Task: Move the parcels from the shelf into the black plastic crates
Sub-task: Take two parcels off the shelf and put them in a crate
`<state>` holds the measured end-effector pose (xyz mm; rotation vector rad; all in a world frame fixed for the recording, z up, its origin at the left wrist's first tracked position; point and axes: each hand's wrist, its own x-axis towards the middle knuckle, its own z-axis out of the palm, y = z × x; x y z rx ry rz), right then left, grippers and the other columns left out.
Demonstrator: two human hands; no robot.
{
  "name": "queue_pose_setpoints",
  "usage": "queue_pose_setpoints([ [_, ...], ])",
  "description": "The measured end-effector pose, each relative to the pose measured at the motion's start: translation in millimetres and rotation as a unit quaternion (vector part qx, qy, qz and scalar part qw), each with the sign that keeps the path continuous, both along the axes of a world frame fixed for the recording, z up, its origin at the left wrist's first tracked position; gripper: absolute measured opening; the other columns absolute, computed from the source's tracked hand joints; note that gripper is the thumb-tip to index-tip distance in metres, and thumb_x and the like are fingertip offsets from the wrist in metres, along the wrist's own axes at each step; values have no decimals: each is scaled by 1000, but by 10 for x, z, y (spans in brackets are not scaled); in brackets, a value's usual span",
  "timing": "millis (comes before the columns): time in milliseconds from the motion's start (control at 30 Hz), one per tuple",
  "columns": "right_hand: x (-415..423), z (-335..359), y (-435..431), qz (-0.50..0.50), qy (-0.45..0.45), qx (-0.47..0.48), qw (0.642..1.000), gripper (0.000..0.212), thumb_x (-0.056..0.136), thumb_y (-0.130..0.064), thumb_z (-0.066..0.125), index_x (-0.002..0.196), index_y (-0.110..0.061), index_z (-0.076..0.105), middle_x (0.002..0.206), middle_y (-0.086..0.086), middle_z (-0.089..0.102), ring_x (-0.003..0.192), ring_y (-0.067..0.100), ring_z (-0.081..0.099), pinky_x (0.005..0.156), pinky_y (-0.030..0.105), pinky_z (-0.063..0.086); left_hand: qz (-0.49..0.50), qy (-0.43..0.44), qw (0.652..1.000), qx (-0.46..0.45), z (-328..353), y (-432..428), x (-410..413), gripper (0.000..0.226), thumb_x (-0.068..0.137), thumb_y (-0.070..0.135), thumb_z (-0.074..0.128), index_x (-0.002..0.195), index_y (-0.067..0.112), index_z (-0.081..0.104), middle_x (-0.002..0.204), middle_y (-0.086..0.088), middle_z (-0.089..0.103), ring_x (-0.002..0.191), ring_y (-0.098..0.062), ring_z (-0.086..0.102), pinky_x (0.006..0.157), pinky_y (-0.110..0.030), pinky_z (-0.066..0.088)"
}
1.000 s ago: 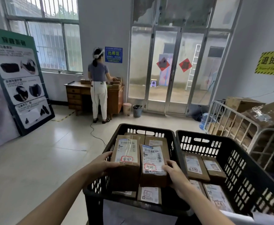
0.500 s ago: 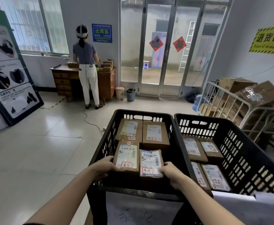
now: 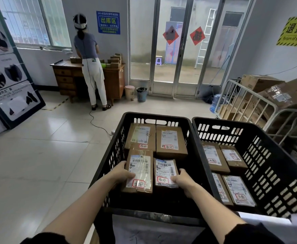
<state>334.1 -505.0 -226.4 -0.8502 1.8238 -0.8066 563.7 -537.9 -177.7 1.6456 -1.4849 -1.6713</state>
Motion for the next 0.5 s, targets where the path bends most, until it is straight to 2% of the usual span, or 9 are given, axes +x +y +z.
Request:
queue_pose_setpoints([
  [67,-8,-10,-33,6,18,1,1000,66,89,-3,53,145,-4,18,131,17,54,115,28,56,98,38,46,8,-7,1000,-9,-18,-50,-25,54,85,-4,58,133,6,35,118,-17,60,102,-30,64,88,-43,54],
  [167,-8,-41,-57,32,43,10,999,47,86,0,55,129,-5,37,125,15,59,111,26,59,97,38,47,15,-17,1000,-12,-43,-110,-54,54,85,0,59,133,6,35,119,-17,61,102,-30,64,91,-45,52],
  [233,-5,-59,-78,51,64,18,996,43,84,0,56,124,-6,41,122,14,60,110,26,59,98,39,47,15,-20,1000,-10,-59,-130,-61,55,85,1,60,134,6,35,118,-17,62,100,-29,65,89,-43,53],
  [433,-14,-72,-121,77,86,26,993,45,85,-1,58,126,-6,40,125,14,59,114,25,58,99,37,46,17,-16,1000,-4,-99,-143,-47,58,86,2,60,136,7,32,115,-16,63,97,-29,66,87,-44,54],
  [500,-9,-58,-116,102,130,25,986,47,85,-6,58,129,-8,39,128,14,56,117,26,55,101,36,44,15,-17,1000,-10,-107,-151,-43,64,86,4,60,140,7,28,116,-16,62,97,-28,66,85,-43,55],
])
